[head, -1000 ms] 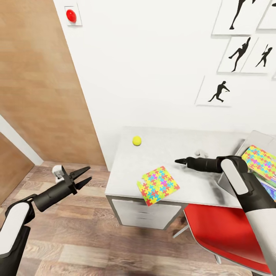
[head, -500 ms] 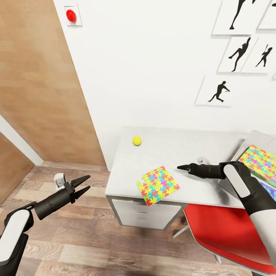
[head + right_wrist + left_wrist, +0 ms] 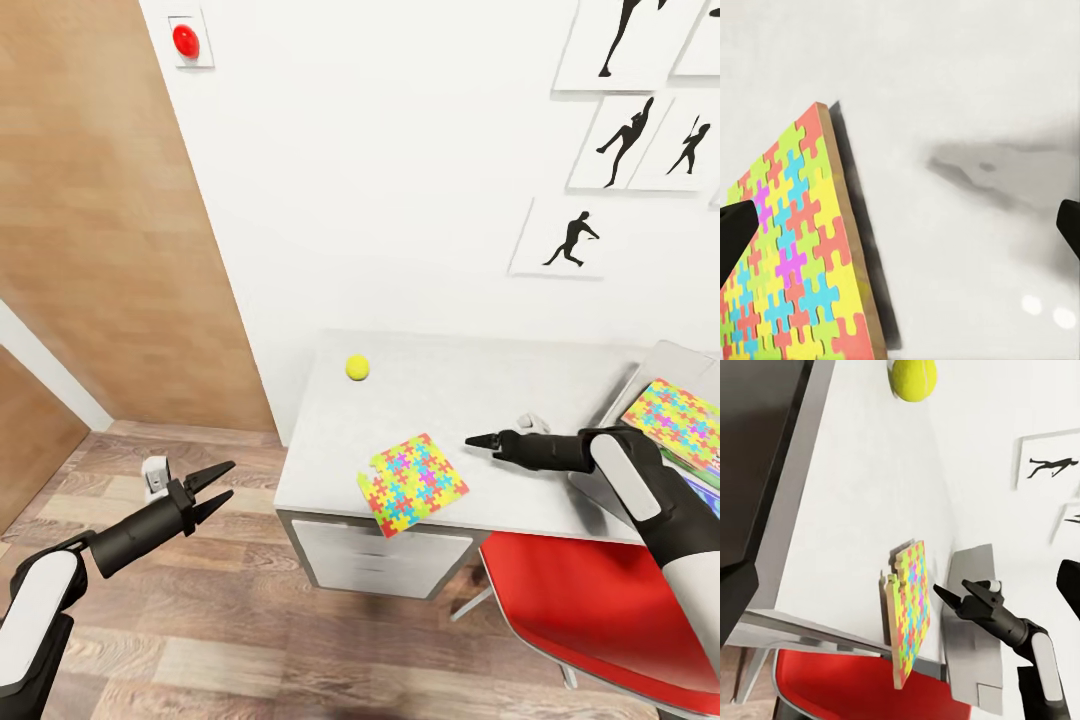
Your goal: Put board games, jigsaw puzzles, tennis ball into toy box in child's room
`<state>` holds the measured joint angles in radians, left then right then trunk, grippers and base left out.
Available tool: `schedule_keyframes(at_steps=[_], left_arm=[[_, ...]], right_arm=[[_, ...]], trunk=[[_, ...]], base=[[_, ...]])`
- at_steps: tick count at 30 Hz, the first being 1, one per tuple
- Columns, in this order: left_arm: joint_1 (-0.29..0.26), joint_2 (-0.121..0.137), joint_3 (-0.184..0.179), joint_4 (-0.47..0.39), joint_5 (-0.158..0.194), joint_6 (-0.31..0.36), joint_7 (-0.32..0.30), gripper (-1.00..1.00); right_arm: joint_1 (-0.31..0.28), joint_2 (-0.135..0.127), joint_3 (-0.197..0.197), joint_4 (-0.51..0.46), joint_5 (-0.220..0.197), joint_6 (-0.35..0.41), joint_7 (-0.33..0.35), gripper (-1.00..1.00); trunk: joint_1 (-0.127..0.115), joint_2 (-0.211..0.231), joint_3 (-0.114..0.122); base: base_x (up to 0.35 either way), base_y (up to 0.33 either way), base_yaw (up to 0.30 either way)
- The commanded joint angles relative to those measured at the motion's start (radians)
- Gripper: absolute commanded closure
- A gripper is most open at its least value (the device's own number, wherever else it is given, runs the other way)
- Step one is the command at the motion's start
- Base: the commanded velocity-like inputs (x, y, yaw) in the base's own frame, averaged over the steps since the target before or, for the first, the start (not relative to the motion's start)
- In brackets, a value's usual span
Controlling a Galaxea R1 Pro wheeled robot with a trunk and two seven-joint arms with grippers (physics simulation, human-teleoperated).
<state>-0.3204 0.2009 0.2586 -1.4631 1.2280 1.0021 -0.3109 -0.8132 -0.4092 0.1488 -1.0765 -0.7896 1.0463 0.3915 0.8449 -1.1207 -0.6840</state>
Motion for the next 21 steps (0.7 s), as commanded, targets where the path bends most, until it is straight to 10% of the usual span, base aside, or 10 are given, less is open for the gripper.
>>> schedule_keyframes(at_steps=[1,21], left_arm=[[-0.001,0.0,0.002,0.003,-0.007,0.004,-0.008,-1.0],[-0.001,0.0,0.0,0.023,-0.01,-0.011,-0.007,-1.0]], right_arm=[[0.001,-0.002,0.002,0.0,0.01,0.001,0.013,-1.0],[0.023,-0.031,0.025,-0.009,0.01,0.001,0.132,-1.0]], trunk=[[0.0,-0.001,-0.001],[0.0,-0.001,-0.001]], base=[[0.0,0.0,0.0],[0.0,0.0,0.0]])
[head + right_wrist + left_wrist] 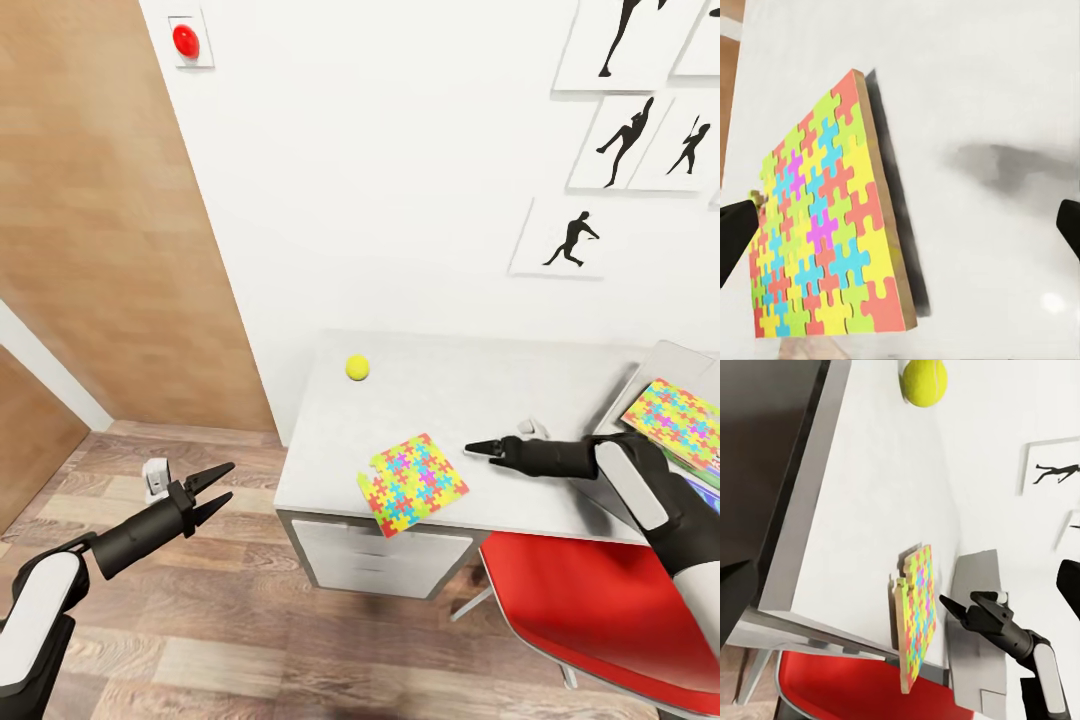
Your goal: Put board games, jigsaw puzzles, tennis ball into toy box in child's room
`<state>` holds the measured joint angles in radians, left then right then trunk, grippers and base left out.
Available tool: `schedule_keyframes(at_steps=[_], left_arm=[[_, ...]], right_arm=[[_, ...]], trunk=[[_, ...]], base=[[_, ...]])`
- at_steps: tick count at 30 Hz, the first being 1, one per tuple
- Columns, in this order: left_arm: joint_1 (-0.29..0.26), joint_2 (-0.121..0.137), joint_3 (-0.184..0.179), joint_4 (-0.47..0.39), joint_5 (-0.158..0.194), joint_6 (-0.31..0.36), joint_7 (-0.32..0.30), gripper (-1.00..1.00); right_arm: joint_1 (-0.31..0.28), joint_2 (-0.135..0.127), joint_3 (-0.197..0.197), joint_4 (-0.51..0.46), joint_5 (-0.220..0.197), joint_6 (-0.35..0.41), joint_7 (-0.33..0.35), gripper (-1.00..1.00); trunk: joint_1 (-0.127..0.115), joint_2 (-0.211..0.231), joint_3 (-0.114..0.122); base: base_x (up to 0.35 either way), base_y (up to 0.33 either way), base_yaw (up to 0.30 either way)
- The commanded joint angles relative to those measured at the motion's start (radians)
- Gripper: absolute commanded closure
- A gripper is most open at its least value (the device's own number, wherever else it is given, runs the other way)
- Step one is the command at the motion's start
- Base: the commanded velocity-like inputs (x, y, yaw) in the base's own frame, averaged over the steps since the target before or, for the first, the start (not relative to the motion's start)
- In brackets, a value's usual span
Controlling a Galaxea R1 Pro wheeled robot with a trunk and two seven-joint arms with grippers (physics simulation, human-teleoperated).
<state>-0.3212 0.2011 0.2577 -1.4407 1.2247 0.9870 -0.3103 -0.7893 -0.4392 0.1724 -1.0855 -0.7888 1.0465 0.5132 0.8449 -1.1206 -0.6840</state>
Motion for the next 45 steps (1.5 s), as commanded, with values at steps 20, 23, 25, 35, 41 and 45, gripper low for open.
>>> schedule_keyframes(at_steps=[20,23,25,35,41,45], left_arm=[[-0.004,0.0,0.0,0.019,-0.006,-0.012,-0.009,-1.0],[-0.005,0.0,0.0,0.02,-0.006,-0.012,-0.009,-1.0],[-0.005,0.0,0.0,0.02,-0.006,-0.012,-0.009,-1.0],[-0.007,0.001,0.0,0.021,-0.006,-0.012,-0.009,-1.0],[-0.008,0.001,0.0,0.021,-0.005,-0.012,-0.01,-1.0],[-0.008,0.001,0.0,0.02,-0.005,-0.012,-0.01,-1.0]], right_arm=[[0.006,-0.07,0.157,-0.006,0.008,0.001,0.18,-1.0],[0.007,-0.073,0.164,-0.006,0.008,0.001,0.186,-1.0],[0.007,-0.074,0.168,-0.007,0.008,0.001,0.191,-1.0],[0.007,-0.076,0.173,-0.007,0.008,0.001,0.197,-1.0],[0.007,-0.077,0.173,-0.007,0.008,0.001,0.198,-1.0],[0.007,-0.077,0.172,-0.007,0.009,0.001,0.198,-1.0]], trunk=[[0.0,-0.001,-0.001],[0.0,-0.001,-0.001],[0.0,-0.001,-0.001],[0.0,-0.001,-0.001],[0.0,-0.001,-0.001],[0.0,-0.001,-0.001]], base=[[0.0,0.0,0.0],[0.0,0.0,0.0],[0.0,0.0,0.0],[-0.034,0.0,0.0],[-0.115,0.0,0.0],[-0.058,0.0,0.002]])
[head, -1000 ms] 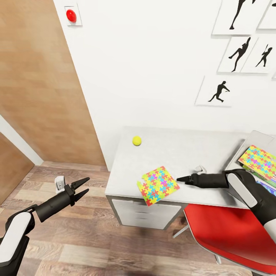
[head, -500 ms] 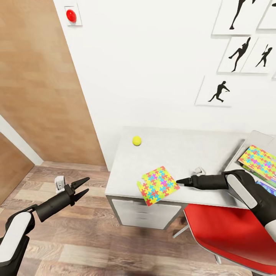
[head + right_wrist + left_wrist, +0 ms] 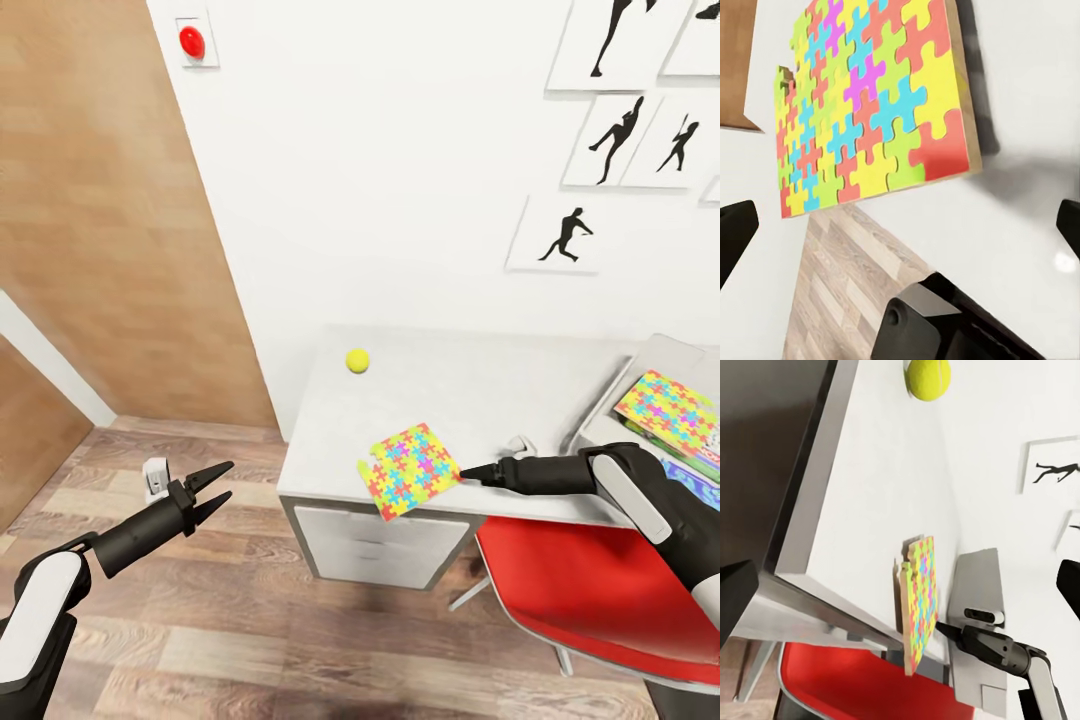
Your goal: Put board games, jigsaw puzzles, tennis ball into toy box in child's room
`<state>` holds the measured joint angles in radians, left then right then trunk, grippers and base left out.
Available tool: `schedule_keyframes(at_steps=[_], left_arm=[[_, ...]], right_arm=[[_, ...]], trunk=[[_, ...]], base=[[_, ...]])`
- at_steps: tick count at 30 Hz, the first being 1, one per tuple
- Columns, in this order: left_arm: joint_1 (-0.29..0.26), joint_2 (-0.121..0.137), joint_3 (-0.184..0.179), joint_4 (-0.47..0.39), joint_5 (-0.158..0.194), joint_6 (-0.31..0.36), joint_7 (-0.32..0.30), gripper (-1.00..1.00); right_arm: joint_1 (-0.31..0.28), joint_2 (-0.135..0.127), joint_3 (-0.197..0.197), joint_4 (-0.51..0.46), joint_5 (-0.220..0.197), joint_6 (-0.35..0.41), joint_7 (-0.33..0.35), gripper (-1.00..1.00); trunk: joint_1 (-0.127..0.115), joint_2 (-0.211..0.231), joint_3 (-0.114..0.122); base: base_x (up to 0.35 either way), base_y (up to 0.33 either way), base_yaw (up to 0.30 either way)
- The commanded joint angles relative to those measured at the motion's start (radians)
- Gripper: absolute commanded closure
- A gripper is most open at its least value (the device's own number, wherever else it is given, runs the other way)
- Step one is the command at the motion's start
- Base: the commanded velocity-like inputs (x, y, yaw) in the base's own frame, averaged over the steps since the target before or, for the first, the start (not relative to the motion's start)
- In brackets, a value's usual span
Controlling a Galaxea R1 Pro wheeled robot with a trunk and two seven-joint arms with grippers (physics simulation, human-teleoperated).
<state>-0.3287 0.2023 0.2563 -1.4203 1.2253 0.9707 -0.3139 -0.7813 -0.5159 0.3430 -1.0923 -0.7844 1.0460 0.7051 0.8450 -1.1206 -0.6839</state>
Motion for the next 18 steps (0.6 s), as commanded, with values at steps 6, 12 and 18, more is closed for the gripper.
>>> schedule_keyframes(at_steps=[6,12,18], left_arm=[[-0.001,0.0,0.001,0.0,-0.006,0.004,-0.007,-1.0],[-0.001,-0.001,0.001,0.0,-0.006,0.004,-0.007,-1.0],[-0.001,-0.001,0.001,0.0,-0.006,0.004,-0.007,-1.0]], right_arm=[[-0.001,-0.001,-0.002,0.0,0.005,0.001,0.006,-1.0],[-0.001,-0.001,-0.005,0.0,0.005,0.001,0.005,-1.0],[-0.001,-0.001,-0.007,0.0,0.005,0.001,0.005,-1.0]], trunk=[[0.0,-0.001,-0.001],[0.0,-0.001,-0.001],[0.0,-0.001,-0.001]], base=[[-0.028,0.0,0.081],[-0.01,0.0,0.213],[-0.003,0.0,0.265]])
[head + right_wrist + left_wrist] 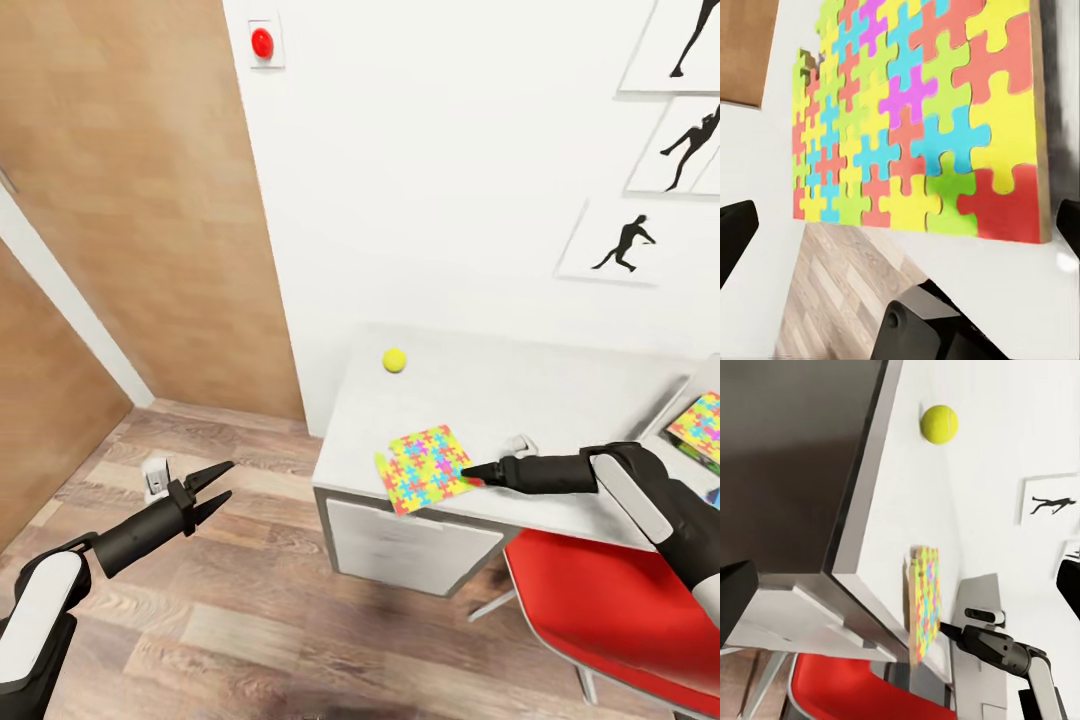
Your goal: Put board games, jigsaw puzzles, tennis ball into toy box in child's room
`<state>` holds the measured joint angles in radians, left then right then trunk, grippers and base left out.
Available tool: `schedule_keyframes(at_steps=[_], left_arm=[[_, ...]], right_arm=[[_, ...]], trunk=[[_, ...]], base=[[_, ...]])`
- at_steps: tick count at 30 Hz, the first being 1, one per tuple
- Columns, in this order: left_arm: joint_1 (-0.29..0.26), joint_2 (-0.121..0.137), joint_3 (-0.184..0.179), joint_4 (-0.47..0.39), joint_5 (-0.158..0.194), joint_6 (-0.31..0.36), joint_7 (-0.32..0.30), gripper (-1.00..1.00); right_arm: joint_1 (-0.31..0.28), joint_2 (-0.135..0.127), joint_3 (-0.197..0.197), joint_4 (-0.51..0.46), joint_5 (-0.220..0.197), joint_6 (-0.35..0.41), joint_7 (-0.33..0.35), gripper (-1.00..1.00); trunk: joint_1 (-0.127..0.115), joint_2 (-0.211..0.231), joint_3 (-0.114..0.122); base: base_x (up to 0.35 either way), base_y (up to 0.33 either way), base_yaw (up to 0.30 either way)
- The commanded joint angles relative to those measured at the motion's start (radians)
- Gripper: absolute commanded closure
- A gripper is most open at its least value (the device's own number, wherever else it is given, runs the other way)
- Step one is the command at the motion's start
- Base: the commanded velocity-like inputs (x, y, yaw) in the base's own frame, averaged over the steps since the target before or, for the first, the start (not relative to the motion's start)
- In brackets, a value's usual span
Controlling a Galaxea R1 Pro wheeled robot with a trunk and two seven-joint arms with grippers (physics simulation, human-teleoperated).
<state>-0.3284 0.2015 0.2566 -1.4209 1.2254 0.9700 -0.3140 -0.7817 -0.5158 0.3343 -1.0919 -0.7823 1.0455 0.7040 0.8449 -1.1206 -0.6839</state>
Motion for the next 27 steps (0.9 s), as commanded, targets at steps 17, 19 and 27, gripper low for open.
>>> schedule_keyframes(at_steps=[17,19,27], left_arm=[[-0.001,-0.002,0.001,0.0,-0.006,0.004,-0.007,-1.0],[-0.001,-0.002,0.001,0.0,-0.006,0.004,-0.007,-1.0],[-0.001,-0.002,0.001,0.0,-0.006,0.004,-0.007,-1.0]], right_arm=[[-0.001,-0.001,-0.002,0.0,0.005,0.002,0.006,-1.0],[-0.001,-0.001,-0.002,0.0,0.005,0.002,0.006,-1.0],[-0.001,-0.001,-0.003,0.0,0.005,0.002,0.006,-1.0]], trunk=[[0.0,-0.001,-0.001],[0.0,-0.001,-0.001],[0.0,-0.001,-0.001]], base=[[-0.001,0.0,0.223],[0.0,0.0,0.056],[0.0,0.0,0.024]])
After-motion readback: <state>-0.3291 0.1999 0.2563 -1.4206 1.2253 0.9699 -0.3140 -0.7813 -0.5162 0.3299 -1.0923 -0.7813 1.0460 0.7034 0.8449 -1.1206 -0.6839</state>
